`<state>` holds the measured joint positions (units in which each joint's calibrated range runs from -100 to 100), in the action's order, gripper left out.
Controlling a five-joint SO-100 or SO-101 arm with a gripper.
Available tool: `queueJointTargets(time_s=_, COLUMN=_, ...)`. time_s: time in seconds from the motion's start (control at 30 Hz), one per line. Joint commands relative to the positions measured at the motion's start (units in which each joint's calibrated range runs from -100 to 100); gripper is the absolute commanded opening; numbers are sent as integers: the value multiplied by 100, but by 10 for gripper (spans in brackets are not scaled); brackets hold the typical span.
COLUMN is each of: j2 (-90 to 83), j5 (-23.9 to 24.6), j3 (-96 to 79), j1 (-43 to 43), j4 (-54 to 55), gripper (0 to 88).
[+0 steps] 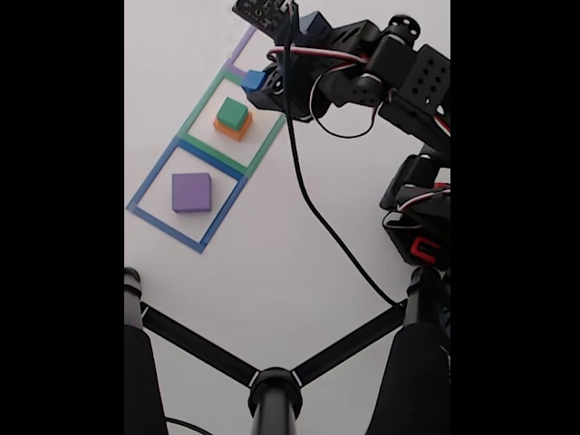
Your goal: Tower of hanoi
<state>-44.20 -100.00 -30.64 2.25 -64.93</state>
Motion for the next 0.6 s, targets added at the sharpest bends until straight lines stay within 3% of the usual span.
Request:
queueJointTargets(time_s=0.0, j2=-228, j5=0, j3=1641, j1=99, j4=-1540, gripper=28)
queueJointTargets(time_s=0.17, j2=-244, j5=0, j3=2287, j1=343, j4=-2334, gripper=28)
queueJointTargets(time_s=0.57, j2=-292, j5=0, j3=2150, j1=1144, j4=-2342, gripper=27)
